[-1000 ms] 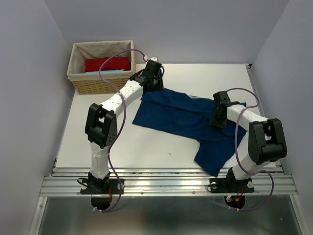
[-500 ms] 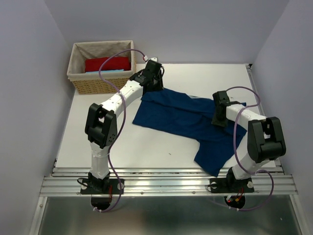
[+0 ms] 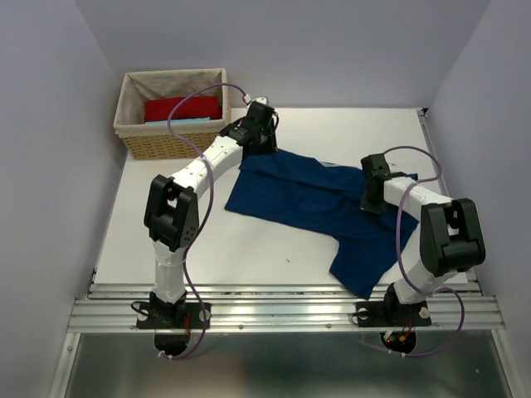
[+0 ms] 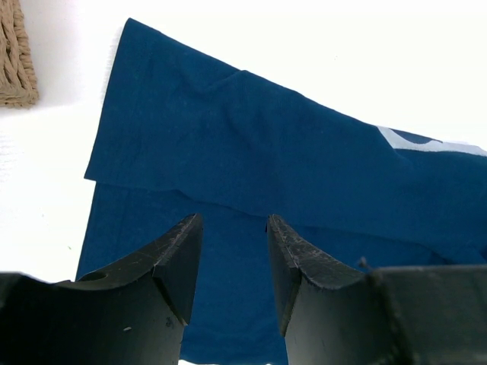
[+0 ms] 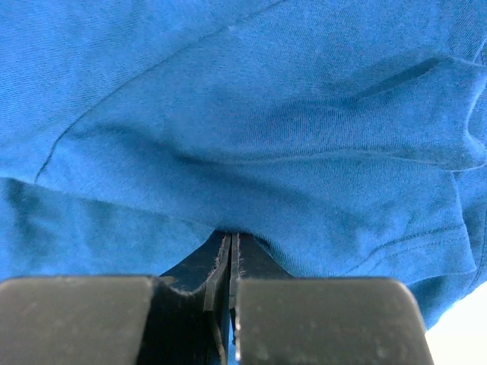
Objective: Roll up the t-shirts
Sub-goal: Fold the T-shirt at the center of the board.
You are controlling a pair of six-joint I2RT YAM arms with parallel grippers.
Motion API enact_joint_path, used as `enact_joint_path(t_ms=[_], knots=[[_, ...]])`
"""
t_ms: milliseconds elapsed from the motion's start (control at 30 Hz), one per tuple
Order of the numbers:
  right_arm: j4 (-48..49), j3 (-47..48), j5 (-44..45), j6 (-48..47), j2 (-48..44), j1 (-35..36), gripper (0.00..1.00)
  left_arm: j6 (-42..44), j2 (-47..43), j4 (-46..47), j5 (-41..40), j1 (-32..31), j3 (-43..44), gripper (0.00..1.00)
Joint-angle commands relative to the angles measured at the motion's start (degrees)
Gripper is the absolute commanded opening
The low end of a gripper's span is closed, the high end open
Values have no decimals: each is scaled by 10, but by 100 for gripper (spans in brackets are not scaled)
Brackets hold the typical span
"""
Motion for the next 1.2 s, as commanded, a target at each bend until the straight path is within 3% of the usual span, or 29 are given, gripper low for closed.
enact_joint_path(t_ms=[0, 233, 600, 633, 767, 900, 1033, 1167], knots=[[-12, 1, -12, -2, -42, -2, 1, 8, -27, 3, -10, -4, 5, 50], [-52, -8, -79, -8, -104, -2, 1, 8, -26, 4, -12, -4, 5, 50], [-123, 32, -156, -39, -118, -2, 1, 9, -20, 3, -11, -4, 9, 50], [-130, 37, -158, -41, -117, -2, 2, 10, -18, 2, -11, -4, 10, 50], [-179, 62, -160, -61, -104, -2, 31, 10, -13, 4, -7, -4, 14, 50], [-190, 68, -92, -43, -125, -2, 46, 14, 0, 5, -2, -4, 23, 51], [-161, 88, -45, -24, -129, -30, 47, 18, 28, 10, 11, -6, 36, 51], [-45, 81, -109, -3, -111, -131, 37, 22, 89, 10, 20, -14, 71, 50]])
